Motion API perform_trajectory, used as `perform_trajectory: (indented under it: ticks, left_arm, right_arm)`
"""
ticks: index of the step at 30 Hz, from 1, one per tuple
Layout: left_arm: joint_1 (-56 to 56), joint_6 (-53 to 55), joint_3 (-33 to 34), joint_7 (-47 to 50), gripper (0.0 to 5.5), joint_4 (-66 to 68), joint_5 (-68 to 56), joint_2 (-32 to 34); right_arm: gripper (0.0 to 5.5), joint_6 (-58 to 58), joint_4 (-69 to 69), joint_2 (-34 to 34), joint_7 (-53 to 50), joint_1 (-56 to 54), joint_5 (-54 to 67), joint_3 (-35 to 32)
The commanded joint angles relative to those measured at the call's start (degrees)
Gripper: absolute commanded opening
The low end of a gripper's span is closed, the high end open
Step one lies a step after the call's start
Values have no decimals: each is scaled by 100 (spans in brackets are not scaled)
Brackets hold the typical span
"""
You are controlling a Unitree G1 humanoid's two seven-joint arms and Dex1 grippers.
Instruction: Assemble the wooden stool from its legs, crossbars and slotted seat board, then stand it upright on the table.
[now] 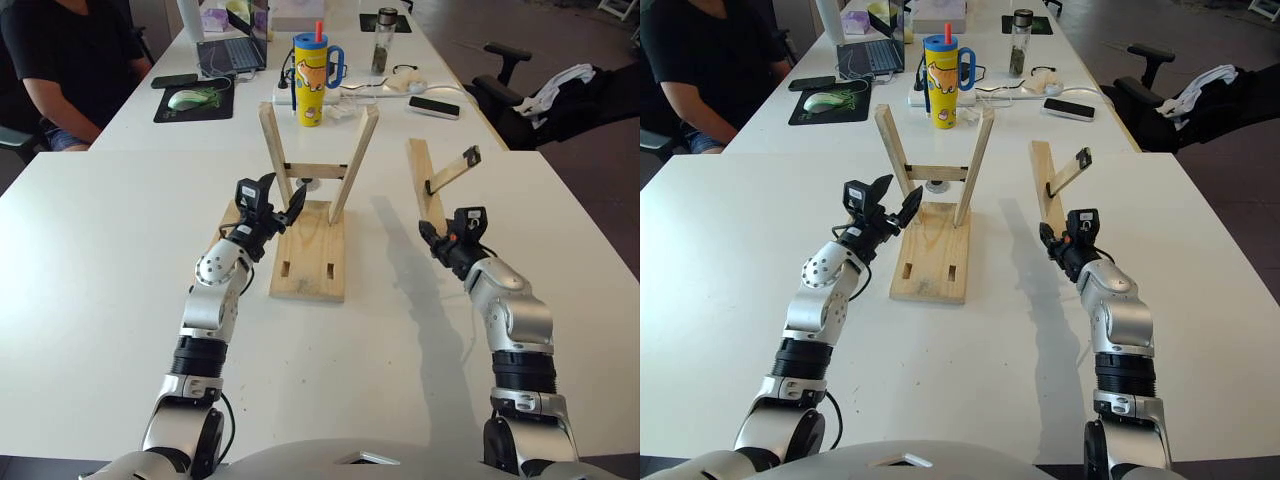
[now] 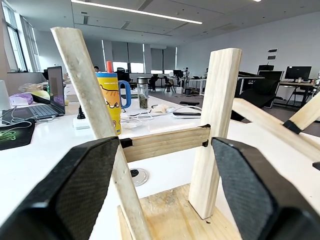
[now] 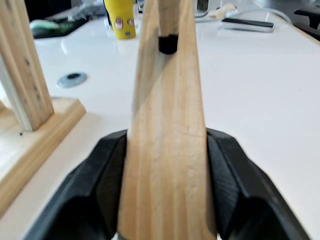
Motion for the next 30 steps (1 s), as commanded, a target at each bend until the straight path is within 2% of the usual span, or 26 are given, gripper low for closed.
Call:
perform_trajectory:
  ticks: [1, 7, 16, 22, 26, 30]
  left_arm:
    - [-223, 256, 179, -134, 347, 6, -313, 44]
    - [-397, 832, 511, -616, 410, -254, -1294, 42]
    - [-960, 3086, 1150, -1514, 535, -610, -3595, 557]
    - [-1237, 4145, 1118, -1951, 540, -683, -4323, 913]
    - [-1701, 4872, 1302, -2218, 540, -263, -4846, 1118]
    - [-2057, 5244, 1168, -2585, 540, 108, -4816, 1378]
  right_arm:
    - [204, -341, -416, -41, 243, -413, 520, -296]
    - [204, -32, -706, -230, 632, -774, 1195, -377]
    - [204, 949, -1077, -710, 1588, -1174, 2641, -452]
    - [204, 1763, -1129, -1144, 2464, -1227, 3388, -130]
    - [204, 2160, -1253, -1425, 3080, -1062, 3665, 166]
    - [204, 2442, -1314, -1649, 3602, -987, 3932, 302]
